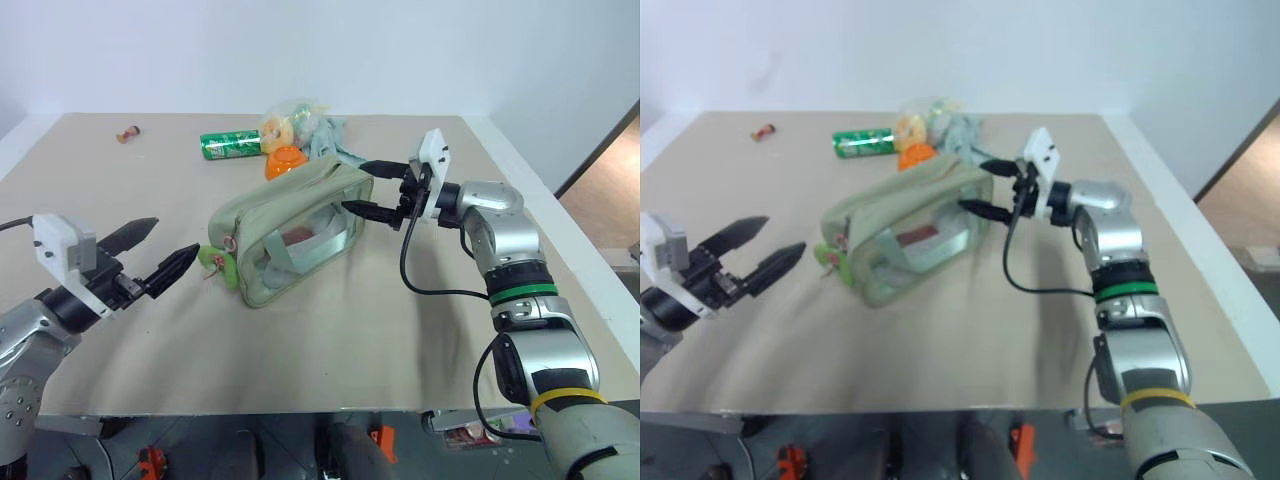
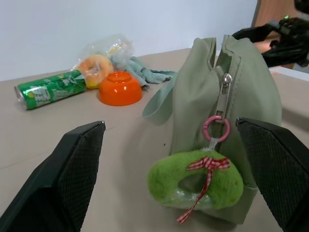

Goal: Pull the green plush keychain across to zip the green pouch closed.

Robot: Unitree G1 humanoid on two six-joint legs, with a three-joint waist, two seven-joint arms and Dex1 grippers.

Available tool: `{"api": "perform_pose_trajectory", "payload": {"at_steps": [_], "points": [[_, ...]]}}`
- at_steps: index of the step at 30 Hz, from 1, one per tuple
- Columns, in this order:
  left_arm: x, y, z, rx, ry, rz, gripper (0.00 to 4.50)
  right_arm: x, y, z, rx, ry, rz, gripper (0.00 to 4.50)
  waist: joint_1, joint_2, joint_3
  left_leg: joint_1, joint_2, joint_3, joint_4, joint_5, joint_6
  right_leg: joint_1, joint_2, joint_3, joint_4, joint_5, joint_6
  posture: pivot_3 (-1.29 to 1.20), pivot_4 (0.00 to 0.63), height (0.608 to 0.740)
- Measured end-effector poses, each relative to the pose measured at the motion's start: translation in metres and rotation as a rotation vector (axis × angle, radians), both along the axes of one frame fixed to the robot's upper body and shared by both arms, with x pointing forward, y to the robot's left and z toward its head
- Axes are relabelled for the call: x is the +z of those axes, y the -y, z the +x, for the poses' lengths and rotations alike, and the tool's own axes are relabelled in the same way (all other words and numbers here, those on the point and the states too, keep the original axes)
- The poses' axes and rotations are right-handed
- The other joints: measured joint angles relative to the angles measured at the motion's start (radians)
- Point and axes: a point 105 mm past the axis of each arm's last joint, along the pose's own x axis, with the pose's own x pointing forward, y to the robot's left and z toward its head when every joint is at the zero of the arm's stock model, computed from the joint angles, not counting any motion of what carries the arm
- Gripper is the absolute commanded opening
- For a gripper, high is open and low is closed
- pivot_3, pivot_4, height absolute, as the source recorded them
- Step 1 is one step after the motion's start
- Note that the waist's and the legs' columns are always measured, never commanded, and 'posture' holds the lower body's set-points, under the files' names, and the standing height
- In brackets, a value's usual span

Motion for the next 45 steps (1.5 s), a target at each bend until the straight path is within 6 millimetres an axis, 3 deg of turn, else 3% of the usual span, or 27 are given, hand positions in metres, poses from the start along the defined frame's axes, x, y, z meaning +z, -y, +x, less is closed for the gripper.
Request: {"api": "perform_pose_trajectory", "payload": {"at_steps": [5,9,10,11,19,32,45], "points": [[-0.001,0.004,0.002,-0.007,-0.001,0.005,4.5,0.004,-0.002,0.002,0.035,0.032,-0.034,4.45,0.0,0.0,0.0,0.0,0.0,0.0,0.0,0.0,0.0,0.0,0.0,0.0,0.0,0.0,0.0,0.0,0.15,0.74],[-0.003,0.005,0.003,-0.007,-0.007,0.006,4.5,0.0,-0.004,0.002,0.046,0.027,-0.033,3.33,0.0,0.0,0.0,0.0,0.001,0.0,-0.001,0.0,0.0,0.0,0.001,0.0,0.0,0.0,-0.001,0.0,0.15,0.74],[-0.003,0.005,0.003,-0.007,-0.008,0.007,4.5,0.0,-0.003,0.002,0.046,0.028,-0.032,3.23,0.0,0.0,0.0,0.0,0.001,0.0,-0.001,0.0,0.0,0.0,0.001,0.0,0.0,0.0,-0.001,0.0,0.15,0.74],[-0.005,0.005,0.004,-0.003,-0.013,0.007,4.5,0.002,-0.004,0.001,0.057,0.033,-0.032,2.61,0.0,0.0,0.0,0.001,0.001,0.0,-0.001,0.0,0.0,0.0,0.001,0.0,0.0,0.0,-0.001,0.0,0.15,0.74],[-0.003,0.009,0.011,-0.011,0.0,0.012,4.5,0.001,-0.004,-0.001,0.083,0.034,-0.042,0.03,-0.002,0.0,0.0,0.001,0.001,0.0,-0.001,0.0,0.0,0.0,0.002,0.001,0.0,0.0,-0.002,0.0,0.15,0.74],[-0.003,-0.003,0.026,0.017,0.003,0.004,4.5,0.0,0.003,-0.013,0.094,0.043,-0.066,0.03,0.004,0.001,0.001,0.0,0.001,0.0,0.0,0.0,0.0,0.0,0.0,0.0,0.0,0.0,-0.002,0.0,0.15,0.74],[-0.002,-0.007,0.048,0.011,0.019,0.008,4.5,0.012,0.012,-0.077,-0.037,0.01,-0.073,0.03,0.006,0.001,0.001,-0.001,0.001,-0.001,0.0,0.0,0.0,-0.001,0.0,-0.001,0.0,0.0,-0.001,0.0,0.15,0.74]]}}
